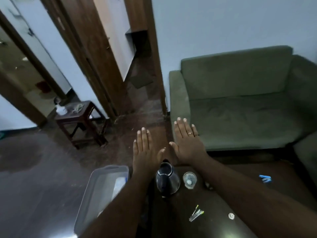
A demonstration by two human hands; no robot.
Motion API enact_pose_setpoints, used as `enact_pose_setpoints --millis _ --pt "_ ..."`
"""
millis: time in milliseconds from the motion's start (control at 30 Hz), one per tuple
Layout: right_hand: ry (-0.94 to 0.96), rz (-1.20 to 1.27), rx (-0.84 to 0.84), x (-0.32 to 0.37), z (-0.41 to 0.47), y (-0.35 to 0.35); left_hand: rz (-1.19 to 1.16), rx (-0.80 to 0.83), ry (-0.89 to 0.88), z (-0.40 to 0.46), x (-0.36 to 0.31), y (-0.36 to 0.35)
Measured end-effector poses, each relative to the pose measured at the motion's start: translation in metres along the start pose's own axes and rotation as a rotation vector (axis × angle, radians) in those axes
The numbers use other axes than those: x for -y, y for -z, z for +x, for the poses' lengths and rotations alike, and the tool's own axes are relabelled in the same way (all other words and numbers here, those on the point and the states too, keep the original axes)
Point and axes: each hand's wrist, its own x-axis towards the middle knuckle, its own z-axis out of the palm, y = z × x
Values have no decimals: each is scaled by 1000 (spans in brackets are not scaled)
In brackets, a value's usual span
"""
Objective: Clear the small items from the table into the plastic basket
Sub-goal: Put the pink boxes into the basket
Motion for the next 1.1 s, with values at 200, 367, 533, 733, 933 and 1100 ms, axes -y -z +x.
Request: enact_pose_setpoints --millis 200,367,533,733,933,1100 --pt "-126 -71 -17 -55 -43 26 -7 -8 -117 10 -48 8" --pt "-282 -160 1 -75 -79 29 -22 14 -224 8 -66 1" --pt "-442 -192 9 -80 -120 26 -79 51 -336 -6 -81 -13" --pt "-624 -207 -19 -86 -172 45 -171 83 -472 -20 -110 -13" --pt "-828 -273 -58 -118 -237 74 -262 69 -617 -26 -162 -4" --pt "-911 -272 -40 -149 -284 74 -245 84 -722 -38 -201 -13"
